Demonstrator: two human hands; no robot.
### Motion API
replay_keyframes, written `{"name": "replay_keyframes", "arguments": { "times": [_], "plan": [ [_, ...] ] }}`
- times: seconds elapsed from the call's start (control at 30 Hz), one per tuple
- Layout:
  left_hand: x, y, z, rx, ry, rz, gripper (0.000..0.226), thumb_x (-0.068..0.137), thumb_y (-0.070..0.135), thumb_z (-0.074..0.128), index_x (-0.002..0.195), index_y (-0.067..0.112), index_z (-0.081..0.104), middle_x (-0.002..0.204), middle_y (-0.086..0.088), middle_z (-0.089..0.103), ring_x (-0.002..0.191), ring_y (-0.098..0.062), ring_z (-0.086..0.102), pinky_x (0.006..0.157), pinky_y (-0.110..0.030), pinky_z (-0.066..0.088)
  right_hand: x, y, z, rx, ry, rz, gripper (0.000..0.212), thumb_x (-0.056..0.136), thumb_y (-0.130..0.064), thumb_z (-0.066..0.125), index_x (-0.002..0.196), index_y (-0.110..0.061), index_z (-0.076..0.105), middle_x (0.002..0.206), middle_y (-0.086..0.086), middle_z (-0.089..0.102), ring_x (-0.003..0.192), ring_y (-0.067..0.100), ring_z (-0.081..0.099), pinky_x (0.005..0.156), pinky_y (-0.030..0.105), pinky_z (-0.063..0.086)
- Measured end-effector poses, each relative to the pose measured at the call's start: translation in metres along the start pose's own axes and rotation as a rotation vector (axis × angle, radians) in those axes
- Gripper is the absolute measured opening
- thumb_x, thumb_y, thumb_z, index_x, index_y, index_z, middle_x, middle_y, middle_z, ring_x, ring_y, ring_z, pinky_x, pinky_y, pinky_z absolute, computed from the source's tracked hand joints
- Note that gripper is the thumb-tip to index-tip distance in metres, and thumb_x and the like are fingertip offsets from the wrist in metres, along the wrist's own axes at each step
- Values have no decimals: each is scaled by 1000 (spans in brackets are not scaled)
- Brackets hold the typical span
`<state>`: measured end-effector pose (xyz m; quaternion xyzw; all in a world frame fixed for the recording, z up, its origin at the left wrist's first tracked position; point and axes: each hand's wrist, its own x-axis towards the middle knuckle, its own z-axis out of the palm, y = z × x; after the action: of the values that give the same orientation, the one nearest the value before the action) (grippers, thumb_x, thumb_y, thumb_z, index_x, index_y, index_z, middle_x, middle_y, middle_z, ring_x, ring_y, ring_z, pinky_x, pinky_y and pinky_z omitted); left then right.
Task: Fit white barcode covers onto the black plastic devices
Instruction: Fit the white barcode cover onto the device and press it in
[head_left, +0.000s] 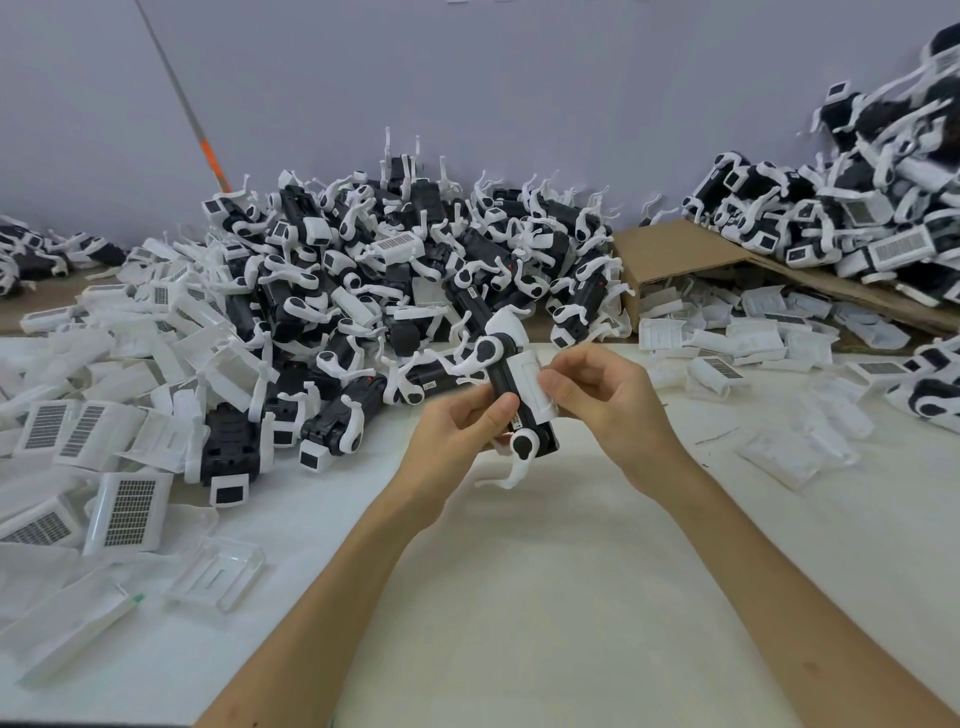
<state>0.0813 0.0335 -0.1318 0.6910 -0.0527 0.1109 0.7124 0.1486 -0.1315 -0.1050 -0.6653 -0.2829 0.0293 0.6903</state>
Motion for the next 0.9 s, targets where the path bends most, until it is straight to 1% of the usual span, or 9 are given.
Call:
{"name": "replay_keyframes", "arguments": {
  "times": [0.1, 0.2, 0.3, 0.37, 0.43, 0.5, 0.63, 0.77, 0.9],
  "plan": [
    [0, -2, 0, 31, -4, 3, 24, 93, 38, 59, 103, 24, 75, 88, 2, 74, 78, -13, 63, 76, -24, 53, -1, 1, 1, -15, 4, -3, 22, 78, -31, 72, 88, -12, 66, 88, 15, 72, 79, 17, 68, 77, 32, 60],
    [-2, -2, 1, 33, -9, 3, 27, 96, 40, 59, 104, 17, 71, 88, 11, 74, 83, -4, 65, 78, -16, 50, 0, 8, 2, -5, 9, -12, 7, 87, -20, 72, 90, -16, 68, 83, -2, 74, 78, 11, 69, 74, 25, 57],
    [-1, -4, 2, -30, 26, -54, 44, 96, 42, 50, 118, 8, 68, 110, -5, 75, 106, -20, 69, 99, -36, 52, 0, 11, 1, -41, -4, -22, 13, 94, -10, 67, 101, -21, 70, 98, -7, 76, 95, 8, 70, 83, 21, 55],
    [0, -4, 0, -70, 11, -90, 43, 103, 38, 43, 129, 9, 63, 122, -12, 71, 117, -29, 65, 108, -44, 47, 0, 11, 3, -72, -4, -6, 21, 91, -20, 71, 111, -25, 67, 112, -10, 72, 111, 5, 65, 90, 20, 52],
    [3, -2, 0, -132, -21, -115, 43, 108, 33, 35, 136, 11, 58, 125, -10, 70, 118, -28, 65, 105, -41, 48, -1, 9, 7, -69, -11, 56, 39, 83, -38, 72, 119, -26, 62, 121, -10, 68, 117, 5, 61, 98, 24, 49],
    [4, 4, 1, -217, -47, -142, 49, 105, 38, 37, 142, 10, 53, 122, -5, 72, 115, -22, 67, 100, -38, 47, -3, 8, 10, -45, -63, 115, 50, 78, -45, 71, 122, -25, 61, 121, -6, 69, 114, 6, 64, 96, 26, 51],
    [2, 6, 2, -185, -95, -90, 53, 100, 41, 49, 137, 4, 55, 129, -14, 67, 123, -32, 63, 104, -46, 51, -7, 6, 15, 8, -123, 151, 41, 81, -40, 76, 115, -25, 61, 104, 0, 76, 95, 13, 72, 74, 22, 55],
    [-2, 3, 1, -186, -93, -88, 48, 100, 34, 48, 135, 1, 55, 129, -17, 66, 123, -34, 62, 106, -51, 48, -8, 8, 16, -13, -139, 129, 33, 88, -30, 72, 117, -22, 59, 101, 3, 77, 93, 19, 73, 83, 33, 59],
    [-3, 5, 3, -235, -133, -105, 47, 100, 30, 45, 132, -1, 56, 130, -18, 66, 124, -35, 61, 103, -48, 51, -11, 7, 18, -71, -99, 45, 26, 91, -17, 72, 115, -16, 62, 99, 1, 77, 87, 10, 72, 77, 26, 56]
  ]
}}
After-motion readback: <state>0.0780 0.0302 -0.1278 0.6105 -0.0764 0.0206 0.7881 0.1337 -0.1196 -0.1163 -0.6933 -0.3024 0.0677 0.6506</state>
